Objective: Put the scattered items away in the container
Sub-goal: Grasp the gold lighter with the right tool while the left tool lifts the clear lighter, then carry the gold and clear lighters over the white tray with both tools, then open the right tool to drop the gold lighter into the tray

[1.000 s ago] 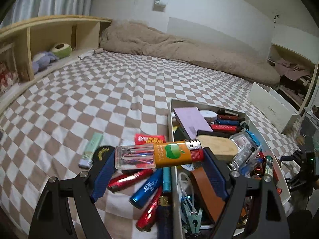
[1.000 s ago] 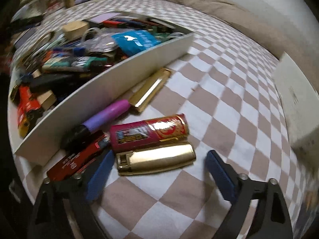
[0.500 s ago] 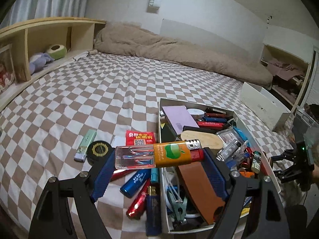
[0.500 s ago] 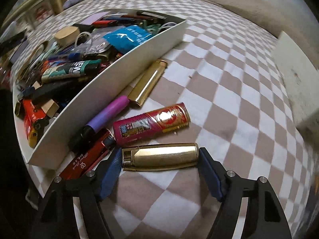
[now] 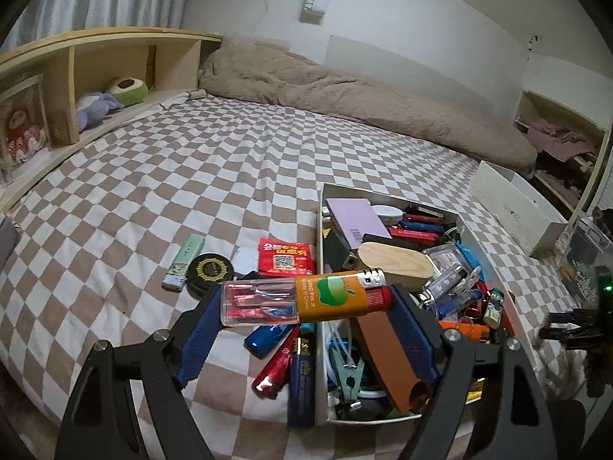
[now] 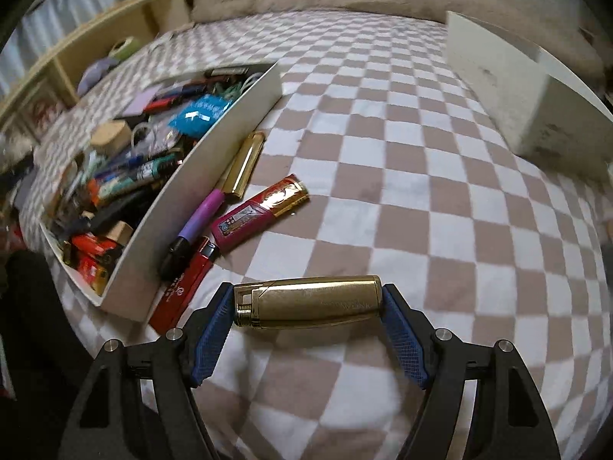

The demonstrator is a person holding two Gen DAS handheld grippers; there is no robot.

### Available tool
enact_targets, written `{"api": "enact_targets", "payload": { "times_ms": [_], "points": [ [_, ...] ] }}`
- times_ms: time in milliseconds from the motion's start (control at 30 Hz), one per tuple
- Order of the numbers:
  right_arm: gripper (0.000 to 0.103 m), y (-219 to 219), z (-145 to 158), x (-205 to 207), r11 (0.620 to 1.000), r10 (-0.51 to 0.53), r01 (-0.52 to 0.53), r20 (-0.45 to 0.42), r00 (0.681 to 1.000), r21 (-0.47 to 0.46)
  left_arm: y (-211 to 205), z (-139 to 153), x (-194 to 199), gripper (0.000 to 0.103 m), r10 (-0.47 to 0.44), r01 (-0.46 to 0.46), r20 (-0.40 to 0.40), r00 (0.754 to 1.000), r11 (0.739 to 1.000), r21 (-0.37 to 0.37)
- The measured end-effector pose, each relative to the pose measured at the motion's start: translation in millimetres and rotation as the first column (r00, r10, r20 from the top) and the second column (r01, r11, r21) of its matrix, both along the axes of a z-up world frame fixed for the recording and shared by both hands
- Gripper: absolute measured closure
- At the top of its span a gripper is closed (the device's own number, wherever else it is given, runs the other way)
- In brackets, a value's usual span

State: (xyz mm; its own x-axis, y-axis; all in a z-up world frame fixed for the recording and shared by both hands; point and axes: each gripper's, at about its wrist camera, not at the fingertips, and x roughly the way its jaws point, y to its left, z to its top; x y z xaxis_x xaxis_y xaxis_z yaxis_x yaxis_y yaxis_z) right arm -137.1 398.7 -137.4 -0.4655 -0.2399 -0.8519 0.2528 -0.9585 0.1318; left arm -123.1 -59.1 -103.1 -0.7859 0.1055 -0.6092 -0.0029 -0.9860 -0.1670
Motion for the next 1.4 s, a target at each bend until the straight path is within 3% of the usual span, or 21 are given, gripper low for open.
{"api": "enact_targets", "payload": {
  "times_ms": [300,533,833,1133,1400],
  "points": [
    [0.027,1.4,42.9,26.7,0.984,-0.118,0.098,-0.125,0.985,-0.152,-1.0,16.1,14.0,0.019,0.016,-0.015,-0.043,0.999,0.999,0.030],
    [0.027,-27.8,95.1,33.5,0.973,-0.085,0.025,-0.258,0.962,-0.229,1.4,40.9,21.9,0.019,0.012,-0.006,-0.111,0.994,0.999,0.049],
    [0.027,-72.2,137.9,24.8,0.967,-0.003,-0.088,-0.355,0.935,-0.239,20.7,78.2,13.3,0.019,-0.046,0.056,-0.206,0.977,0.997,0.045],
    [0.027,-111.7,131.0,-5.5,0.965,0.082,-0.162,-0.348,0.934,-0.208,48.9,90.6,-14.2,0.019,-0.119,0.138,-0.243,0.963,0.988,0.064],
    [0.027,-147.0,92.0,-40.9,0.961,0.228,-0.255,-0.227,0.947,-0.102,62.3,79.8,-35.0,0.019,-0.139,0.161,-0.226,0.964,0.983,0.083]
  ]
}}
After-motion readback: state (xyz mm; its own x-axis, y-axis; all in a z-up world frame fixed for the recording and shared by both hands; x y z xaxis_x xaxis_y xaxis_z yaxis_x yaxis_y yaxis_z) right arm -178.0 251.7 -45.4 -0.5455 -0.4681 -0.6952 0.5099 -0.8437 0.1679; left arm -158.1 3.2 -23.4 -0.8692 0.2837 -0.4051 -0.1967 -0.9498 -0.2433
